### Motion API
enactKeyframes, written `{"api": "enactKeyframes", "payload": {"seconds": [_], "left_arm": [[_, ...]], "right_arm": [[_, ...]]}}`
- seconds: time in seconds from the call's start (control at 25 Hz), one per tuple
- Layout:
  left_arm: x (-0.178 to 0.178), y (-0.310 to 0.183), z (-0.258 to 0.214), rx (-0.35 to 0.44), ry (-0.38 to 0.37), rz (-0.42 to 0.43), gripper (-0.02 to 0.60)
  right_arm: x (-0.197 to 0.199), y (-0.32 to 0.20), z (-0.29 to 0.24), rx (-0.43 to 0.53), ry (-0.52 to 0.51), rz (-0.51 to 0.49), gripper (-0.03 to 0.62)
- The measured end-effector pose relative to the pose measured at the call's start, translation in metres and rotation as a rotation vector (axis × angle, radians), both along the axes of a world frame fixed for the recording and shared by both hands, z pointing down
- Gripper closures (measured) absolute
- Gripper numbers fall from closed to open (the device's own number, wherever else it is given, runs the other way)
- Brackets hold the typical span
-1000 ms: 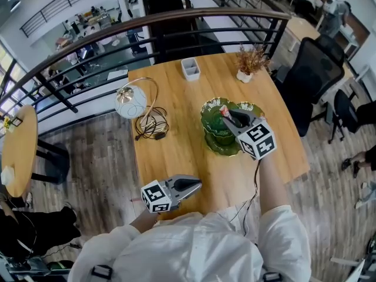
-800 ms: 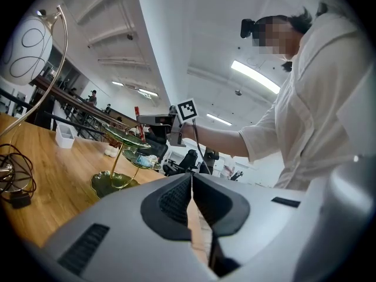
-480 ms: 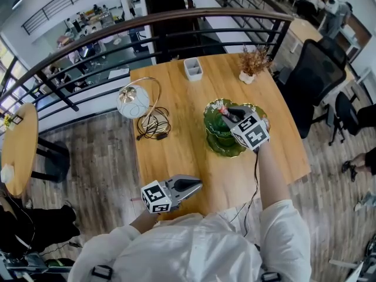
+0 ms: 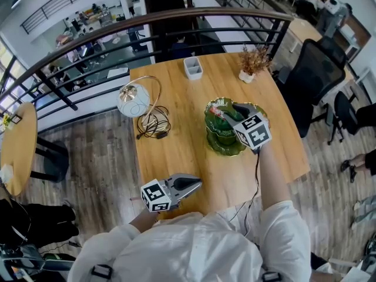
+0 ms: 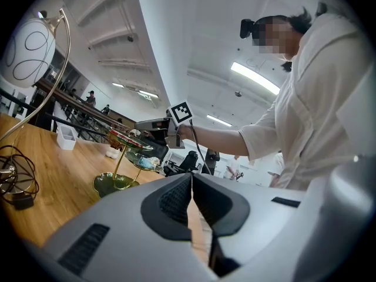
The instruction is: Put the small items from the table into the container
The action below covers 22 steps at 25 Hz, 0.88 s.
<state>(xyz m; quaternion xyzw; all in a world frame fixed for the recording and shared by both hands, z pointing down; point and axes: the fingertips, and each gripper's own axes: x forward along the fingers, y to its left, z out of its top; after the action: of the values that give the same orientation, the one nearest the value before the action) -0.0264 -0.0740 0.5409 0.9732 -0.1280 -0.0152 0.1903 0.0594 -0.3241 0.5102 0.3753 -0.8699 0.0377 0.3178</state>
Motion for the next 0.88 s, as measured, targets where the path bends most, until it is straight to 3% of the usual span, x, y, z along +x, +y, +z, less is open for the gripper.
{"api": "enactKeyframes", "payload": {"seconds": [0.88], "left_arm": [[0.005, 0.009, -0.002, 0.017, -0.013, 0.032, 0.574]], "right_arm": [[0.035, 0.05, -0.018, 0.072, -0.218, 0.139, 0.43]]}}
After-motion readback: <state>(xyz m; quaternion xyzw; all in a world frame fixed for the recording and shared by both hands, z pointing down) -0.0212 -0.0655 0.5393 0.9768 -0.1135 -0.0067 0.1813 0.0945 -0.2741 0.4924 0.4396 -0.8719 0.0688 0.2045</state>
